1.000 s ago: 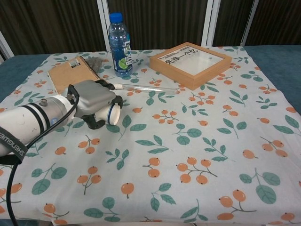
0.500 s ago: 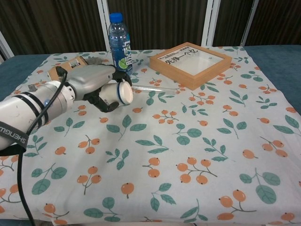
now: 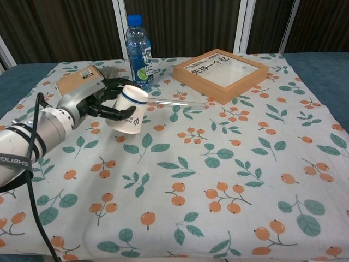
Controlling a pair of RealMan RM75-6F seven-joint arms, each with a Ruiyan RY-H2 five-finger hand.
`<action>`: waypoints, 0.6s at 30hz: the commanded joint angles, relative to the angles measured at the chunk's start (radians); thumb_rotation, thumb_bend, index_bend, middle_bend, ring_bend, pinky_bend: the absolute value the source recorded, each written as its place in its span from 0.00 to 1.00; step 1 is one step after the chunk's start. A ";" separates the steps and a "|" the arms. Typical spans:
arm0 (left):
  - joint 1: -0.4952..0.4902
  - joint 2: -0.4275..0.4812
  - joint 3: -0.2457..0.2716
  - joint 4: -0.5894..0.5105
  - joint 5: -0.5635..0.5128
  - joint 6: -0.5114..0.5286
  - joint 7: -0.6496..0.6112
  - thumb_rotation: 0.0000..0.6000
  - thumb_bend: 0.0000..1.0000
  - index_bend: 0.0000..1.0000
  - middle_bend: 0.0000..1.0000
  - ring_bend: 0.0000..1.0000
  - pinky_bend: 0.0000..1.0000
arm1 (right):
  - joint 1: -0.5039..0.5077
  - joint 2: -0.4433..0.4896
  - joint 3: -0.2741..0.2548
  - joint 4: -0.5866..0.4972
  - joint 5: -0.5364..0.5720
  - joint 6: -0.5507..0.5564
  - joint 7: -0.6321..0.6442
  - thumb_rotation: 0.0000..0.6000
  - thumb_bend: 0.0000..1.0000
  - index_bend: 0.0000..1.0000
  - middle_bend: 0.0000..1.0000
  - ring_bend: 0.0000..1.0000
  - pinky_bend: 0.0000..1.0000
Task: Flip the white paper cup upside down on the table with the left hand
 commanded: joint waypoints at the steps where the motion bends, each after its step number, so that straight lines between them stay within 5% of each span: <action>1: 0.033 -0.048 -0.008 0.069 0.016 -0.028 -0.099 1.00 0.41 0.38 0.34 0.01 0.00 | 0.002 0.000 -0.002 -0.005 0.002 -0.006 -0.008 1.00 0.20 0.00 0.00 0.00 0.00; 13: 0.055 -0.106 0.006 0.173 0.112 0.018 -0.184 1.00 0.41 0.32 0.28 0.01 0.00 | 0.005 0.001 0.001 -0.014 0.012 -0.013 -0.024 1.00 0.20 0.00 0.00 0.00 0.00; 18: 0.058 -0.098 0.015 0.177 0.131 0.001 -0.203 1.00 0.41 0.22 0.19 0.00 0.00 | 0.005 0.001 0.001 -0.014 0.016 -0.016 -0.024 1.00 0.20 0.00 0.00 0.00 0.00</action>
